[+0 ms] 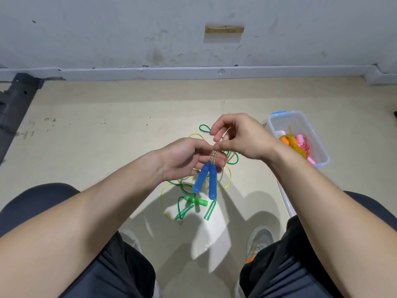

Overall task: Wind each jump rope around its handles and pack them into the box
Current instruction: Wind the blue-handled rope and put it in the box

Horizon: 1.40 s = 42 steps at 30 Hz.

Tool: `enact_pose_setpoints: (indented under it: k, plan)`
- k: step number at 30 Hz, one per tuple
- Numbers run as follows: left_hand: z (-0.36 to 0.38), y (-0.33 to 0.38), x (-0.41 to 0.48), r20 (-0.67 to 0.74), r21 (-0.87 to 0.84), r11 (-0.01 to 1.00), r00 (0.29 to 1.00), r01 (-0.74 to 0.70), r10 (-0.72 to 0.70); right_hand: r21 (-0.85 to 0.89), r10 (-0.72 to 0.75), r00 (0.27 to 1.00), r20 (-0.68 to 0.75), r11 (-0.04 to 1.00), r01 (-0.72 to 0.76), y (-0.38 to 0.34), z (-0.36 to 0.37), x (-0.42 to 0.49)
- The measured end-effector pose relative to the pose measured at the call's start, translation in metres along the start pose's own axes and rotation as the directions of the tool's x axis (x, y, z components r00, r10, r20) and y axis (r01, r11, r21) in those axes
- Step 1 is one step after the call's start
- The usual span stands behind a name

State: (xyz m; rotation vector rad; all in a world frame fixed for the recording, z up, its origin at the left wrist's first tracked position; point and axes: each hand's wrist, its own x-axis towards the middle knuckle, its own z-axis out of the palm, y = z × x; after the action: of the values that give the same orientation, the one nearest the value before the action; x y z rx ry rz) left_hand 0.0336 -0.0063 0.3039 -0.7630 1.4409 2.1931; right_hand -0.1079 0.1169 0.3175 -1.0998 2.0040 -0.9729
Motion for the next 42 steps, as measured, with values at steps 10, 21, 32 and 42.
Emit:
enact_pose_setpoints:
  k: [10,21,32,42]
  plan:
    - [-0.001,0.000,-0.005,0.033,0.010,0.980,0.980,-0.197,0.197,0.410,0.013,1.000,-0.022,0.912,-0.003,0.011,-0.005,-0.001]
    - [-0.012,0.001,-0.007,-0.433,-0.051,0.885,0.809,-0.462,0.398,0.493,0.255,0.955,-0.153,0.857,-0.149,0.001,0.048,-0.011]
    - [-0.009,-0.014,0.009,-0.643,-0.129,0.835,0.686,-0.535,0.341,0.722,0.379,0.925,-0.045,0.652,-0.232,-0.021,0.082,-0.022]
    - [-0.009,-0.015,0.012,-0.532,0.013,0.872,0.735,-0.490,0.421,0.843,0.435,0.900,-0.026,0.493,-0.215,-0.016,0.080,-0.017]
